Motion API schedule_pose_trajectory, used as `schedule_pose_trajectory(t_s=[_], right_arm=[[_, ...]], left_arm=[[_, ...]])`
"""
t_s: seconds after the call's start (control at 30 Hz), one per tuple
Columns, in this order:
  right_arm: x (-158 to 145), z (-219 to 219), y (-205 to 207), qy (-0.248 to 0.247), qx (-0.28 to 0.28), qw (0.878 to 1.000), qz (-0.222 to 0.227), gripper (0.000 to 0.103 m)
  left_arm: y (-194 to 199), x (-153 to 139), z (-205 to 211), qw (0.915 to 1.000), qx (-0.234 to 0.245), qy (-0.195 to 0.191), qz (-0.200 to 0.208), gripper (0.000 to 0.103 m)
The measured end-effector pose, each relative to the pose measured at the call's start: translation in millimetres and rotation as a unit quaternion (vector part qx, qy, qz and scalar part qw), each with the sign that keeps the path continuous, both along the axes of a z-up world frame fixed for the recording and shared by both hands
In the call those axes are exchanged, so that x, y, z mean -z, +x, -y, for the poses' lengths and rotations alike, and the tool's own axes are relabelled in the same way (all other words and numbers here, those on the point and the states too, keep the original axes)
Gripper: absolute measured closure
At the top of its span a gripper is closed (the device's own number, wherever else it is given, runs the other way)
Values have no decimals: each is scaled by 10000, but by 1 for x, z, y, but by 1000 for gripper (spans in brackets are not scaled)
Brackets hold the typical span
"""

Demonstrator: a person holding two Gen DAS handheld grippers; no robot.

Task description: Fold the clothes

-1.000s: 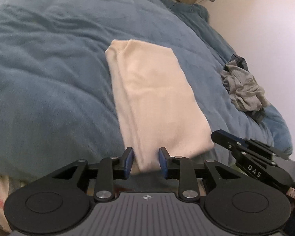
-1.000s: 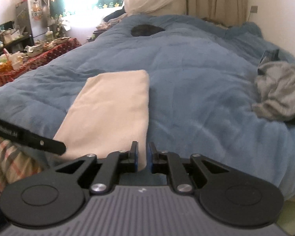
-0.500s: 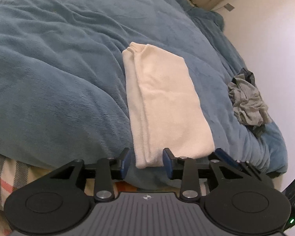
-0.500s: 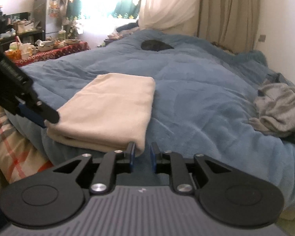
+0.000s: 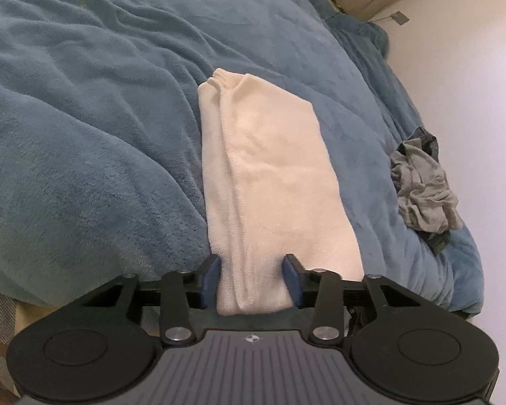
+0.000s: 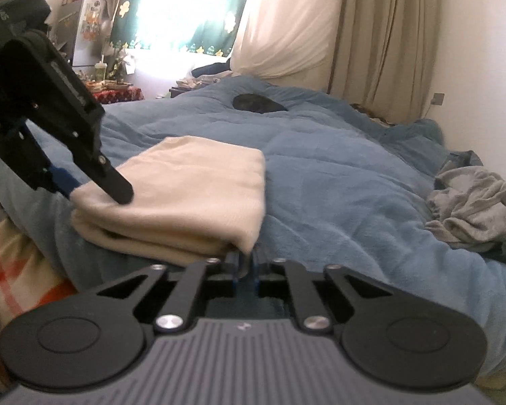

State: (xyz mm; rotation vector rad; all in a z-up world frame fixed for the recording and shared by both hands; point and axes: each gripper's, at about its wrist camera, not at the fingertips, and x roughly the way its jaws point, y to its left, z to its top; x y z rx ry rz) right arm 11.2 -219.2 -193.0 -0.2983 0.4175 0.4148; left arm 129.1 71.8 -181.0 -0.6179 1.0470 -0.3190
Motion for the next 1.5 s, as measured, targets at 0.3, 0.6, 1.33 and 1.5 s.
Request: schedule_pose_trajectory(t_s=[0.3,0.6,1.33,1.5], right_arm=[[-11,28,-4,240,-193,9992,-268,97],[-27,32,56,90,-336,9990,271,97],[1,-10,180,-211,-1698,9847,-318,97],[-1,-2,150,-209,-1813,9829,-226,98]], left_arm=[[1,5,-12,9994,-66,-302,-160,71],[-3,-20,-12,9995,39,149,274,85],[38,-21,-6,9969,86,608,488,89],[47,-16,-6,9973,73,569,457,89]])
